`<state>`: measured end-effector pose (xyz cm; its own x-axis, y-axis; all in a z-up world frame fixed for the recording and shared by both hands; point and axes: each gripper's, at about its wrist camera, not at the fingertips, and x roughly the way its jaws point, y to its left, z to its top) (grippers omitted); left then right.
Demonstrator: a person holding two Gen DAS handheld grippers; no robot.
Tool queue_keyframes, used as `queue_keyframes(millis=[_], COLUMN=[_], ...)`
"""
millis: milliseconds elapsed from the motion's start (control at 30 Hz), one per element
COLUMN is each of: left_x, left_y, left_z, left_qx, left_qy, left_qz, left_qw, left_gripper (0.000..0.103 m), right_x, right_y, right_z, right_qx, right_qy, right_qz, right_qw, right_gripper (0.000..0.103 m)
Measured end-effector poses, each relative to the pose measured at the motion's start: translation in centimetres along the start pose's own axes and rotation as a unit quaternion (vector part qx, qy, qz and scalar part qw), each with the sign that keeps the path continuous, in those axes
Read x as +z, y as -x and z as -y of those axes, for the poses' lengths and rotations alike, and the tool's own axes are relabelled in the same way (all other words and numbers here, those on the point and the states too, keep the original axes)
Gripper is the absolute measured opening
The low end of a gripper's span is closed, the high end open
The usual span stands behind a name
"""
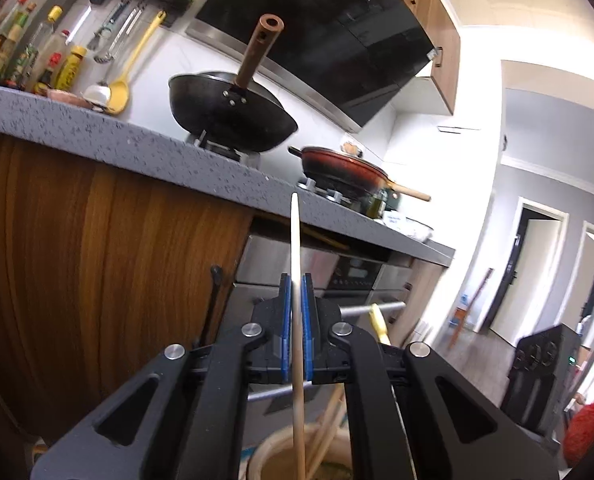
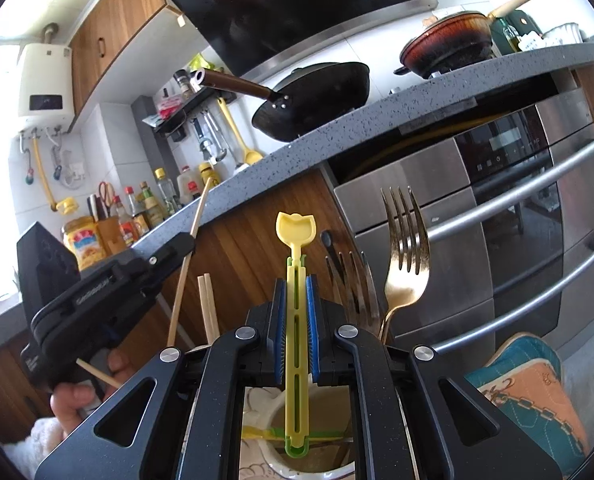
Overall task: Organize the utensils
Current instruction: 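Lift the chopstick and yellow-green utensil and lower them into the holder pots, then open both tools to release the utensils and withdraw from the holder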
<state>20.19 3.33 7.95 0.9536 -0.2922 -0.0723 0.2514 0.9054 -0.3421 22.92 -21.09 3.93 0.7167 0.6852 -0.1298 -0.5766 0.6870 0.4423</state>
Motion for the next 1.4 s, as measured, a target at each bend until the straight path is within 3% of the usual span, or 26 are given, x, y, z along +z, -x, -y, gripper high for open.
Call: queue_keyframes(millis=[267,633,867,900,967,1067,1167,1233,1300,1367,1400], left_x=[-0.8,-1.4,-2.4,-2.5,-2.7,-2.8,-3.2,-3.8,-4.4,-5.1,-5.5], left_y=[2.6,5.3,6.4,6.5,6.9,7.5,8.5,9.4,10.3,11.4,12.1], left_z=[0.1,-1.8,-2.7,-2.8,-2.8,-2.6,-2.3,-1.8,-1.3,-0.7,-0.3], left_qx=[-0.024,-0.017,-0.006,-0.004,0.003,0.01,0.019,0.029,0.041,0.049,0.051], left_qy=[-0.017,0.017,0.025,0.025,0.02,0.015,0.01,0.0,-0.014,-0.021,-0.024], left_qz=[-0.012,-0.012,-0.03,-0.033,-0.033,-0.03,-0.028,-0.032,-0.035,-0.037,-0.039], left_qw=[0.9995,0.9996,0.9992,0.9992,0.9992,0.9994,0.9994,0.9991,0.9984,0.9979,0.9976], left_gripper=[0.005,0.006,0.008,0.009,0.025,0.03,0.041,0.042,0.049,0.066,0.07], right_x=[-0.6,-2.9,-3.9,-4.0,-4.0,-3.8,-3.5,-3.4,-3.4,-3.9,-4.2], right_y=[-0.3,0.2,2.0,2.2,2.2,2.8,3.9,5.1,6.1,7.5,7.9], right_z=[-0.4,-2.4,-2.7,-2.6,-2.5,-2.5,-2.8,-3.0,-3.2,-3.7,-3.8], right_qx=[-0.019,-0.075,-0.084,-0.082,-0.074,-0.072,-0.075,-0.073,-0.075,-0.082,-0.086], right_qy=[0.024,0.109,0.114,0.109,0.101,0.099,0.099,0.093,0.092,0.099,0.104], right_qz=[0.002,-0.007,-0.027,-0.033,-0.043,-0.036,-0.023,-0.016,-0.014,-0.014,-0.015], right_qw=[1.0,0.991,0.99,0.99,0.991,0.992,0.992,0.993,0.993,0.992,0.991], right_gripper=[0.011,0.011,0.011,0.011,0.012,0.033,0.037,0.04,0.048,0.057,0.063])
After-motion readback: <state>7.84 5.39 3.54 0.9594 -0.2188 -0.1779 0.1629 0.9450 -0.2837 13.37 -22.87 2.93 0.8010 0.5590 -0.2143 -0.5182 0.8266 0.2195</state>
